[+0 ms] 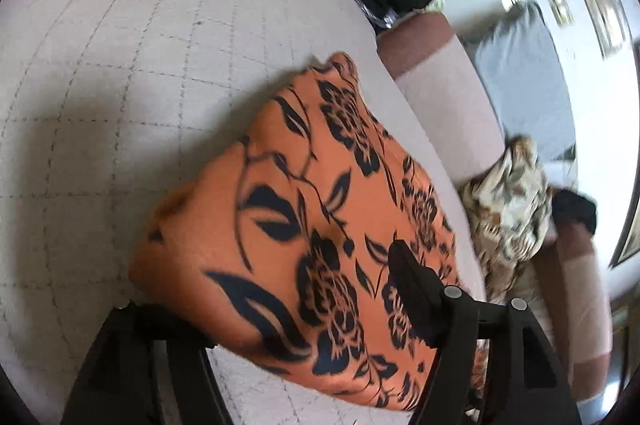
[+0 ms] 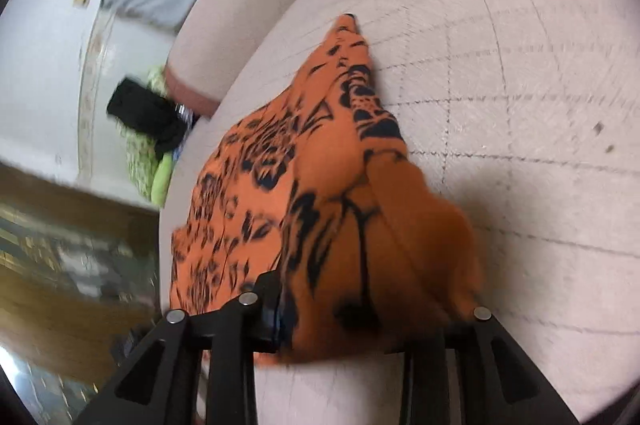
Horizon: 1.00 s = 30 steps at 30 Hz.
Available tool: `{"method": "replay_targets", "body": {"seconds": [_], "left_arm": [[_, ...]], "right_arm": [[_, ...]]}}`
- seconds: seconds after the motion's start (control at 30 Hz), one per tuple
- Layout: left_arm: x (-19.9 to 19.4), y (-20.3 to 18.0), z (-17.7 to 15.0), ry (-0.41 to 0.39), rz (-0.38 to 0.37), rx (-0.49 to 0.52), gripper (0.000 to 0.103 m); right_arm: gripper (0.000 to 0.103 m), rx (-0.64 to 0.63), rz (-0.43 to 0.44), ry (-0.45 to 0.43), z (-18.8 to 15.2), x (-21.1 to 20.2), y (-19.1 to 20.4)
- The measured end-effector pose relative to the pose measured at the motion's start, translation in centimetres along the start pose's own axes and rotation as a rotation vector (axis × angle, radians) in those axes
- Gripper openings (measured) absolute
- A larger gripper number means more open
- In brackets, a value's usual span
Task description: Fold small clothes
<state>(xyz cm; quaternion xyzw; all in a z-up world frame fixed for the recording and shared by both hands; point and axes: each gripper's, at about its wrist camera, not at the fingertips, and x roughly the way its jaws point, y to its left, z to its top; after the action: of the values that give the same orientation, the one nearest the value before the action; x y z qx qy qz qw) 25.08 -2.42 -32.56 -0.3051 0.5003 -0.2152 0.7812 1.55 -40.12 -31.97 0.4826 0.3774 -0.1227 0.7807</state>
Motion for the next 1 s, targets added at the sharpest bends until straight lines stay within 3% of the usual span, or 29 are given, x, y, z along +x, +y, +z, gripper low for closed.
{"method": "replay_targets", "body": {"seconds": [0.1, 0.17, 0.2, 0.27, 0.37, 0.4, 0.43, 0.5, 0.53, 0.63, 0.67, 0.73, 0.8, 0.87, 0.93, 1.0], "left_arm": [[-0.4, -0.4, -1.1, 0.014, -0.035, -0.017, 0.066], [0.1, -0.8, -1.2, 0.021, -0.027, -0.011, 0.029], [0.3, -0.9, -1.1, 0.020, -0.009, 0.000, 0.025], [0.5, -0.6, -1.0, 0.019, -0.011, -0.015, 0.025], [1.3, -0.6, -1.1, 0.020, 0.004, -0.015, 0.029], [1.5, -0.6, -1.2, 0.014, 0.004, -0.013, 0.032], [1.7, -0.7, -1.1, 0.010, -0.006, -0.016, 0.039], [1.8, -1.1, -1.0, 0.013, -0.031, 0.000, 0.045], [1.9, -1.2, -0.9, 0.013, -0.029, 0.013, 0.045], [2.0, -1.3, -1.0, -0.013, 0.028, 0.048, 0.023], [1.9, -1.3, -1.0, -0.013, 0.033, 0.054, 0.021], [1.6, -2.2, -1.4, -0.040, 0.072, 0.119, 0.019], [1.4, -3.4, -1.9, -0.069, 0.117, 0.207, 0.018], [0.8, -4.6, -2.3, -0.095, 0.136, 0.283, 0.017], [0.0, -5.8, -2.8, -0.122, 0.139, 0.365, 0.016], [-0.7, -7.5, -3.3, -0.147, 0.156, 0.460, 0.016]], "right_arm": [[0.035, -0.118, -0.047, 0.056, -2.0, -1.8, 1.7], [0.035, -0.204, 0.050, 0.114, -3.7, -2.3, 3.3], [0.035, -0.247, 0.093, 0.129, -4.2, -2.4, 4.4], [0.035, -0.336, 0.100, 0.083, -4.8, -2.0, 7.4], [0.031, -0.351, 0.056, 0.012, -3.7, 0.8, 10.1], [0.027, -0.345, 0.035, -0.001, -3.4, 1.9, 10.8], [0.016, -0.333, 0.010, -0.003, -2.7, 3.9, 11.5], [0.013, -0.290, 0.004, 0.017, -1.5, 6.6, 12.3], [0.013, -0.266, 0.007, 0.026, -1.2, 7.9, 12.5], [0.010, -0.246, -0.109, 0.069, -1.2, 12.5, 11.9], [0.009, -0.217, -0.086, 0.054, -1.4, 13.1, 11.0], [0.005, -0.216, -0.062, 0.039, -1.6, 12.4, 10.6], [0.005, -0.217, -0.041, 0.079, -1.4, 11.5, 10.3], [0.005, -0.163, 0.038, 0.126, -0.9, 9.6, 8.9], [0.009, -0.143, 0.093, 0.090, -0.8, 7.3, 7.1], [0.010, -0.149, 0.088, 0.056, -0.7, 5.3, 5.3]]}}
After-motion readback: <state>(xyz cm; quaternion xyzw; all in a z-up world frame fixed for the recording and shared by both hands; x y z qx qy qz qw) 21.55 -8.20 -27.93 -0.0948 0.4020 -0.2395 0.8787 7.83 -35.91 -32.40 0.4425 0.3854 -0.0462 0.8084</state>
